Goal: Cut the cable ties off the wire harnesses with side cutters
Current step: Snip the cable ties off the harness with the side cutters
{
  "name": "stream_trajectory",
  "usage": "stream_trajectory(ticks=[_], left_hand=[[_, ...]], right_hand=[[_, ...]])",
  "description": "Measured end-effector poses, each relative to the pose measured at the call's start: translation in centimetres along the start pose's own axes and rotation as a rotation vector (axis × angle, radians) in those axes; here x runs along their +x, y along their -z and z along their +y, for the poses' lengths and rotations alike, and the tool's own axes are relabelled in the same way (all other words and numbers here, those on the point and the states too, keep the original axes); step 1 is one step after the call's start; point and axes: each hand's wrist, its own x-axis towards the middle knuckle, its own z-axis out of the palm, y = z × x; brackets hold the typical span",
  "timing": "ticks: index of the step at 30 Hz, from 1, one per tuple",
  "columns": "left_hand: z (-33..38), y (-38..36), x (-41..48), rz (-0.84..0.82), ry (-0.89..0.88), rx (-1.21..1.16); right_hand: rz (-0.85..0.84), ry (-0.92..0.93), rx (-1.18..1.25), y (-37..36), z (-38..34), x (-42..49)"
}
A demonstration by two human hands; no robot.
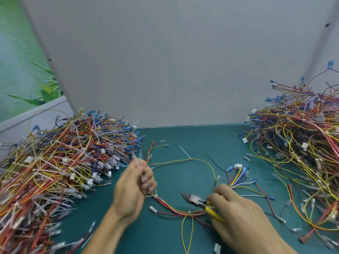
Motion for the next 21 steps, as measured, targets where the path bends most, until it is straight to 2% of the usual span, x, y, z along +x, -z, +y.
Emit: stream_trajectory(ticks=[4,8,12,16,18,21], left_hand=[[1.2,1.8,0.7,0.146,-0.059,-0.036],[-0.3,1.8,0.7,0.148,-0.002,0.155],[-1.9,1.1,0.4,-0.014,0.033,0.465],[-2.2,0.6,-0.1,-0.226,-0.094,0.756],[-2.3,0.3,-0.4,-0.325,-0.076,0.807],[-2.2,0.1,-0.5,-0.422,0.0,0.866]], right_hand=[[-0.086,0.094,0.082,-2.1,0.0,0.0],[-0.169,0.116,0.105,-0.9,1.3,0.2],[-0.308,0.107,0.049,1.4,3.6,0.0],[-0.42,0.087,0.009,2.8,4.9,-0.4],[-0.404,0.063,0.032,3.0,4.7,-0.4],[-0.27,0.009,-0.023,2.3,3.4,-0.1]])
